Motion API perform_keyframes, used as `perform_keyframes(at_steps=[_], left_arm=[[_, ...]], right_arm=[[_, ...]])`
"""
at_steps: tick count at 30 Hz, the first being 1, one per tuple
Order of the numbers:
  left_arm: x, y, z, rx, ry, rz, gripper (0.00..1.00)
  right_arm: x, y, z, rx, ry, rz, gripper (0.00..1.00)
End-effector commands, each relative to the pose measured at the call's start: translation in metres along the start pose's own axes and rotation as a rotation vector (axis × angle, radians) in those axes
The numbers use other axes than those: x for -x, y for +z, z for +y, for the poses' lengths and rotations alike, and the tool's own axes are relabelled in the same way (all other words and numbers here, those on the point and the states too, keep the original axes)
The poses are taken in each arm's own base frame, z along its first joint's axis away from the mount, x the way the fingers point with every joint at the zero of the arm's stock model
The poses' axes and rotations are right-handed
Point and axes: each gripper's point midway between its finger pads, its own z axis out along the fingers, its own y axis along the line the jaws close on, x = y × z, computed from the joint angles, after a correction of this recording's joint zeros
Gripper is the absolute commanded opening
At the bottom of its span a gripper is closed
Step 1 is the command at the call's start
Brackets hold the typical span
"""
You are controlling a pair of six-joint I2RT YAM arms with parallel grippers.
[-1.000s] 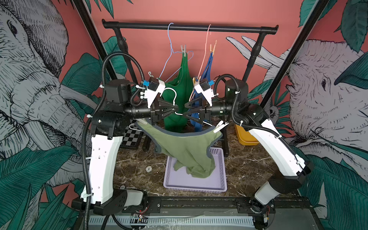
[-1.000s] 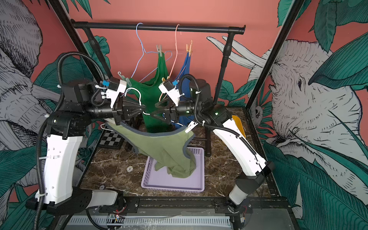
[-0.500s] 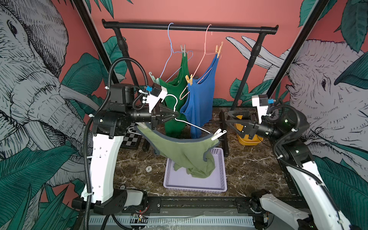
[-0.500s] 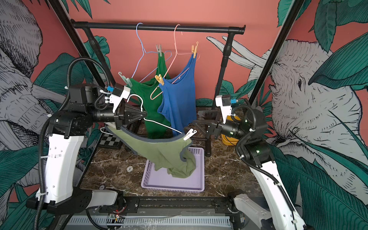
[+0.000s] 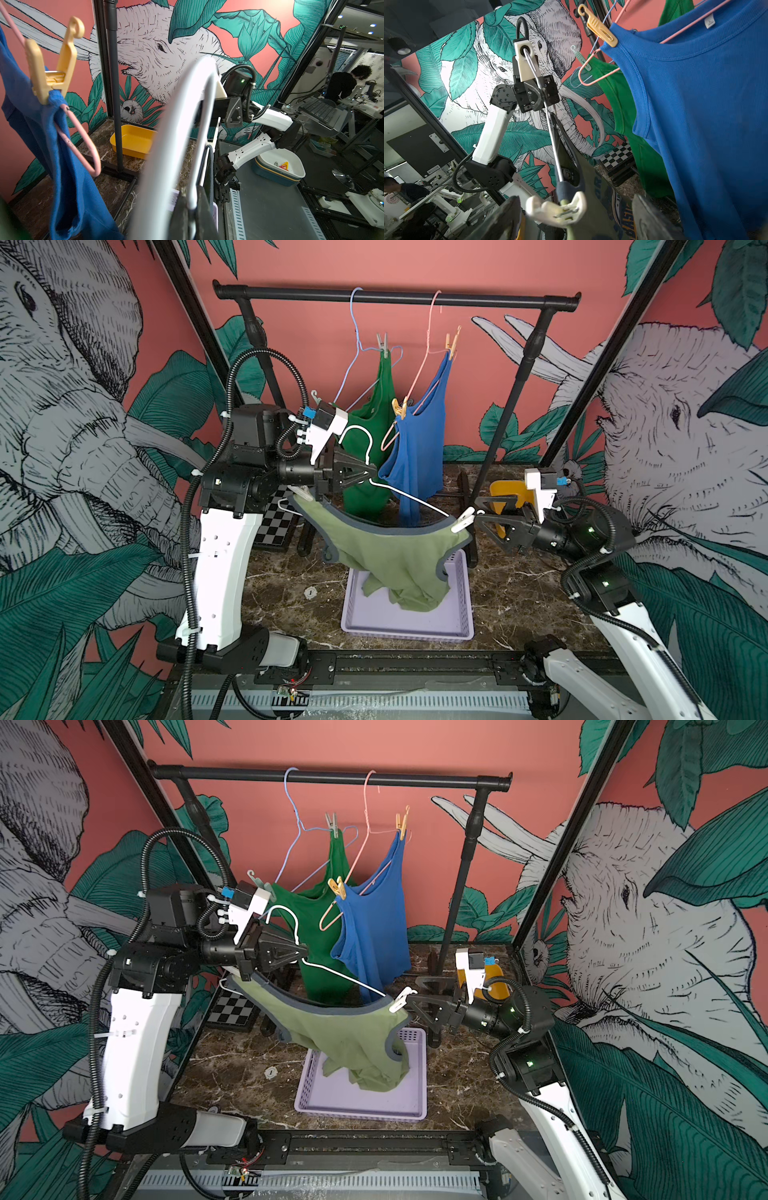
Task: Remove the clothespins securing tank tops to the hanger
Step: Remove the clothespin from the hanger.
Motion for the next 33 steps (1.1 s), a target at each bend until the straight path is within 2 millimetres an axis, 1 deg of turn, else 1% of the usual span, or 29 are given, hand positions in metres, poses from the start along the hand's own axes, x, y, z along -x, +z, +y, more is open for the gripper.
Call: perform_keyframes(at_steps=[1, 4, 11, 18, 21, 28, 30, 33], left_arm=[[0.014, -0.003, -0.021, -0.061, 0.041, -0.033, 0.0], [0.015, -0.003, -0.019, -0.065, 0.036, -0.036, 0.0], [0.014, -0.001, -0.016, -0.07, 0.026, -0.036, 0.0], [0.014, -0.001, -0.014, -0.071, 0.022, -0.038, 0.0], [0.013, -0.001, -0.012, -0.068, 0.02, -0.037, 0.0], [0.01, 0.0, -0.01, -0.067, 0.013, -0.034, 0.0], [0.01, 0.001, -0.009, -0.067, 0.011, -0.034, 0.0], [0.01, 0.001, -0.009, -0.069, 0.009, -0.034, 0.0]], right_arm=[[0.019, -0.002, 0.022, 0.084, -0.058, -0.064, 0.8], [0.02, -0.001, 0.024, 0.107, -0.053, -0.066, 0.77], [0.015, 0.0, 0.031, 0.146, -0.039, -0.05, 0.69], [0.007, 0.008, 0.036, 0.188, -0.026, -0.009, 0.63], [0.006, 0.008, 0.035, 0.179, -0.038, -0.008, 0.51], [0.006, 0.008, 0.037, 0.173, -0.046, -0.006, 0.39], [0.006, 0.008, 0.038, 0.173, -0.048, -0.006, 0.34], [0.005, 0.008, 0.038, 0.175, -0.049, -0.002, 0.31]])
